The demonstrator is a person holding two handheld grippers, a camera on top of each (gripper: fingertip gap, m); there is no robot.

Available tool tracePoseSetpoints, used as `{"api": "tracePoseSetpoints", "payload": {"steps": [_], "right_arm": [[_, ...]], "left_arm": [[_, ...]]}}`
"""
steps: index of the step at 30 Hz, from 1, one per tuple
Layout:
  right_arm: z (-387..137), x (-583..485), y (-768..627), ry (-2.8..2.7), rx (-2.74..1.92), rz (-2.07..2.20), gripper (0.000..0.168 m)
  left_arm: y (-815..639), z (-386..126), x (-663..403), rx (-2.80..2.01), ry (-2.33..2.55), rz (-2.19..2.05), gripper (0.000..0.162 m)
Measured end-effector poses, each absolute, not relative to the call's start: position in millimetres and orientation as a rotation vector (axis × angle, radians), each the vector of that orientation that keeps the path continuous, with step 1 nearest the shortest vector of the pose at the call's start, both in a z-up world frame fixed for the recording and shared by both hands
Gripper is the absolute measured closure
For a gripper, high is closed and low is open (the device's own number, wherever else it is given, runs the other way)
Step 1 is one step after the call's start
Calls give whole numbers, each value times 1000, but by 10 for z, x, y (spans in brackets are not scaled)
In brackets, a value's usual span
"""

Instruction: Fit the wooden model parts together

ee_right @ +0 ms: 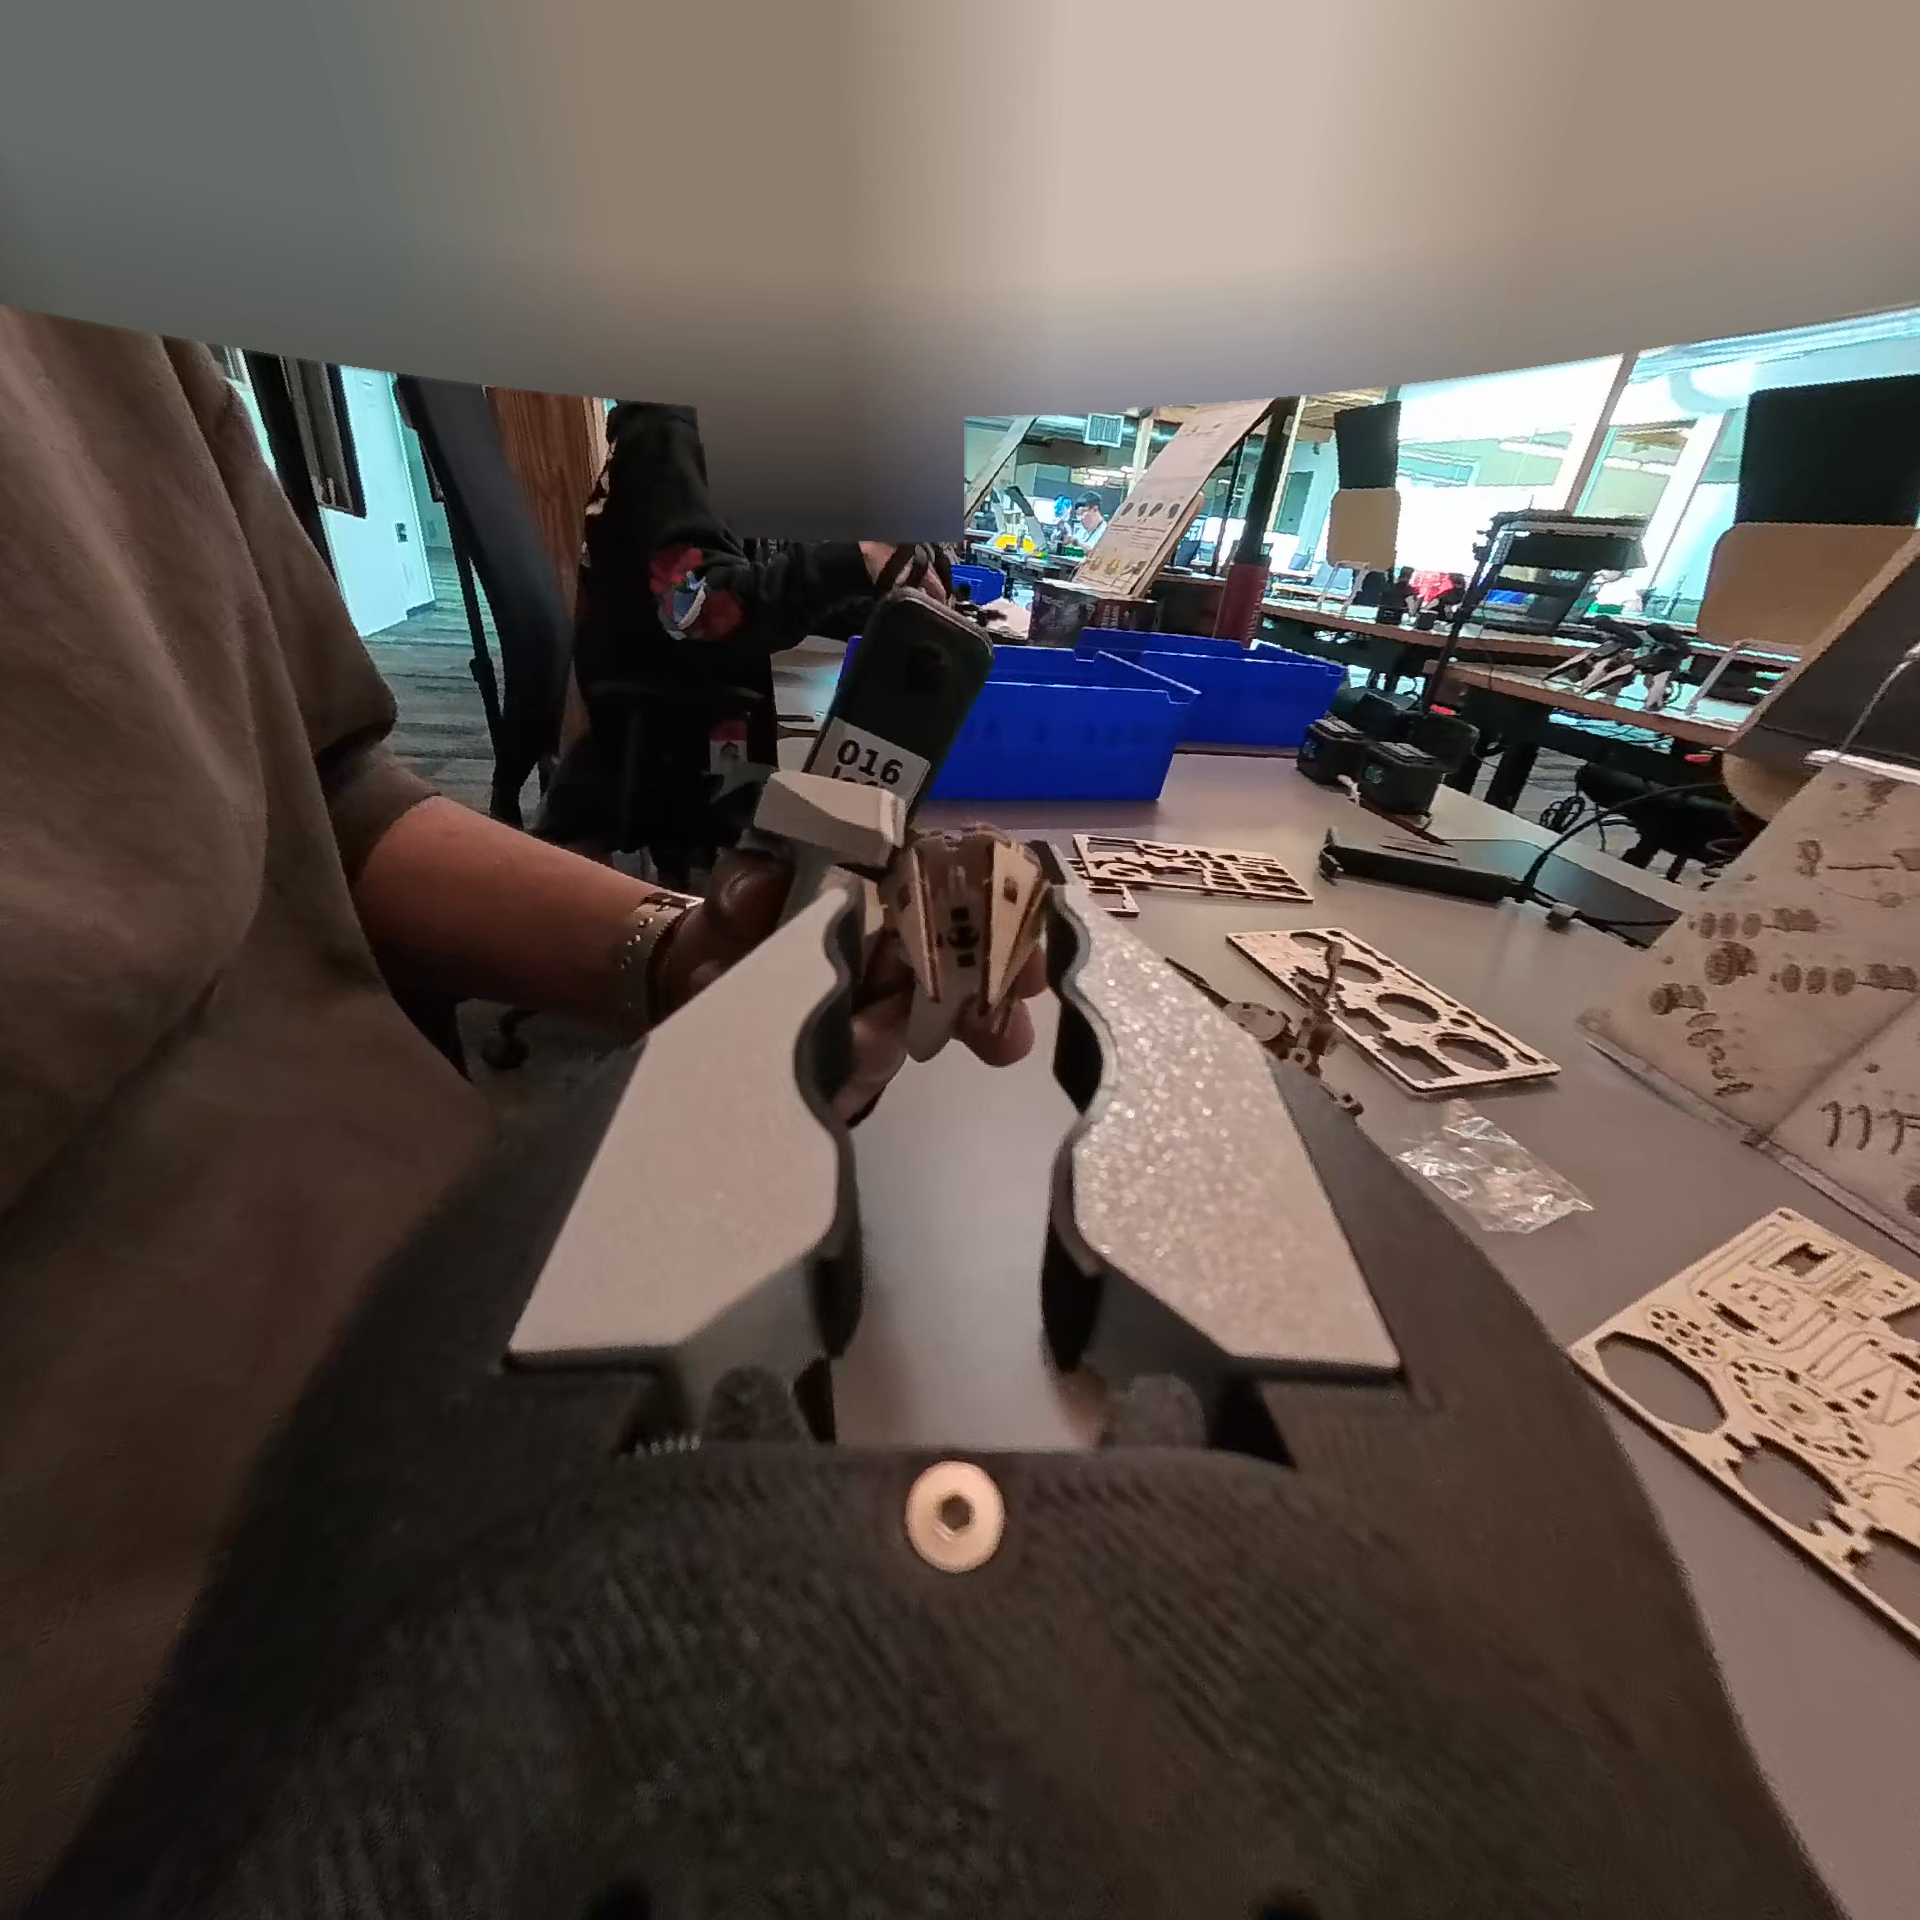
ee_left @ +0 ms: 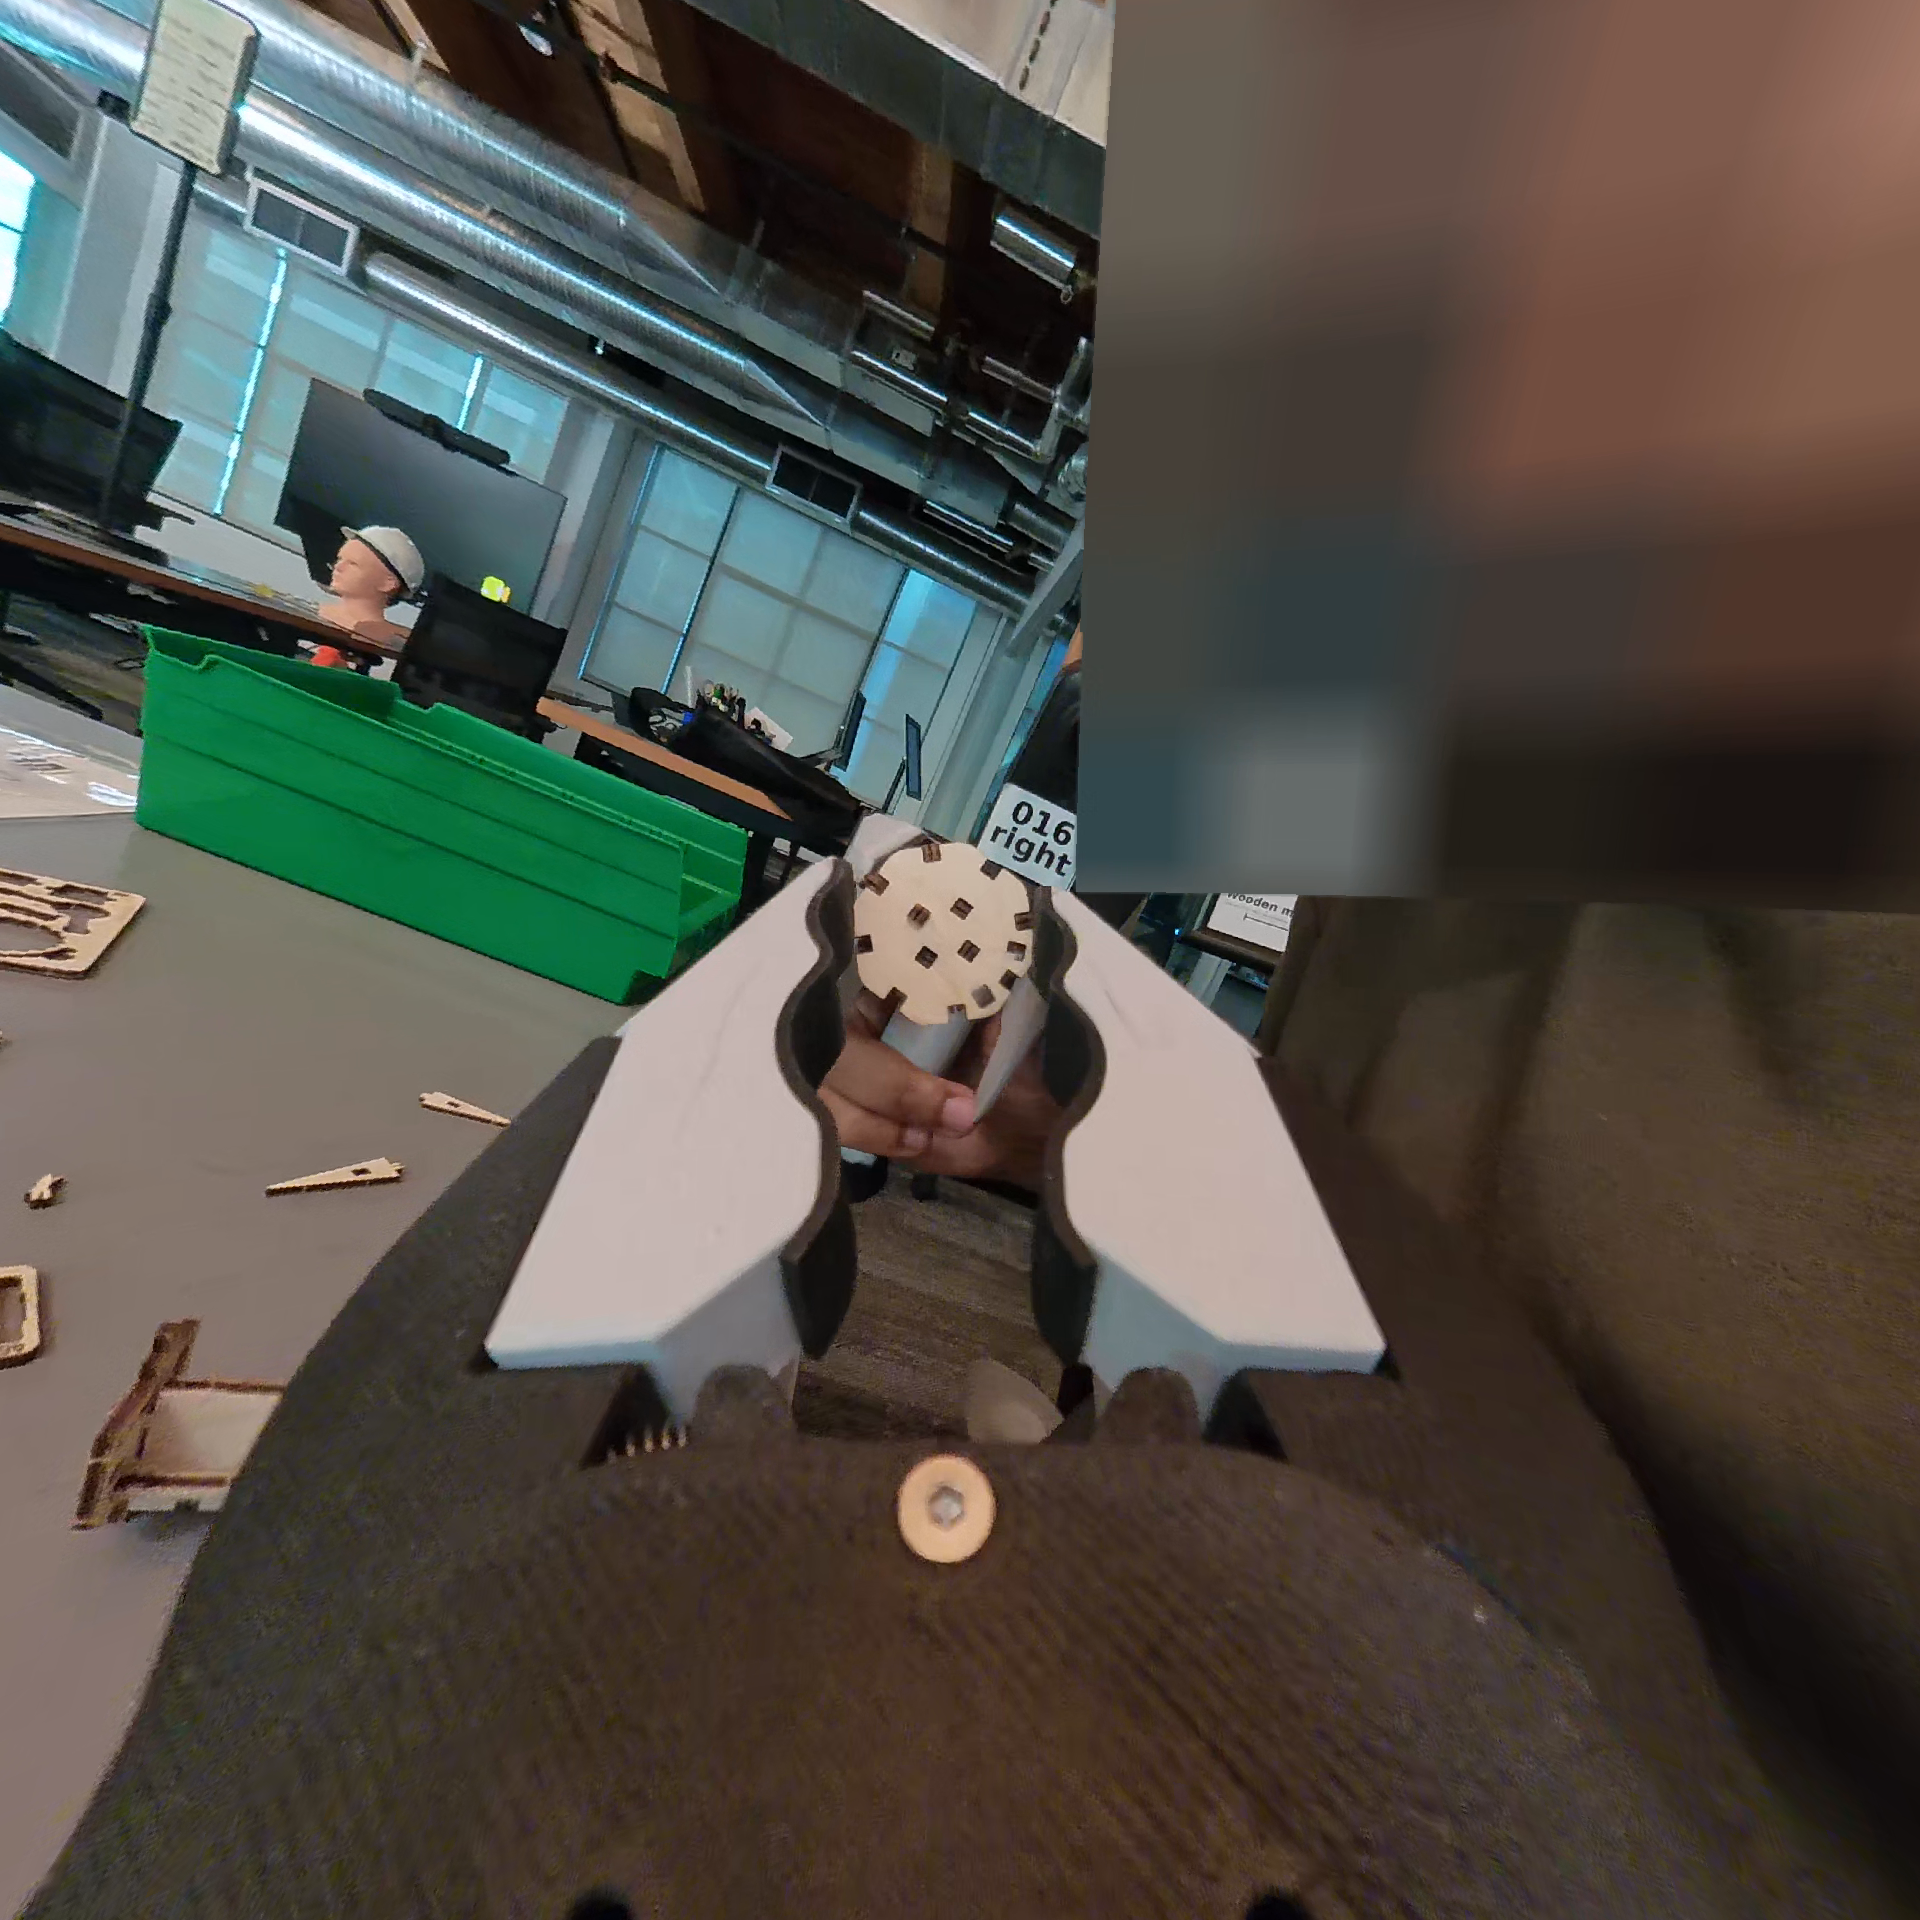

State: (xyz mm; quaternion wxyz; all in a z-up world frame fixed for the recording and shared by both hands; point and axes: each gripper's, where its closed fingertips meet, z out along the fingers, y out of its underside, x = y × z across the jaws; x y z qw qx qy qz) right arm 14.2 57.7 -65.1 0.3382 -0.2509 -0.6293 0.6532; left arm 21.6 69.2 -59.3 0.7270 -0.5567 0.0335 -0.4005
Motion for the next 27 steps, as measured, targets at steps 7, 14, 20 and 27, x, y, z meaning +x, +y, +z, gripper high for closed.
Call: {"api": "tracePoseSetpoints", "payload": {"steps": [7,14,20,27], "right_arm": [[-649,137,599,-1637,-651,1647,141],[-650,121,596,-1647,-666,1633,142],[-678,81,723,-1643,-675,1527,141],[-896,46,881,-1725,-542,1163,141]], "left_arm": [[713,-575,221,-1217,57,-877,131],[707,-574,206,-1211,53,-879,131],[750,-616,133,-1237,9,-856,125],[929,-935,50,-1437,-190,-1051,110]]}}
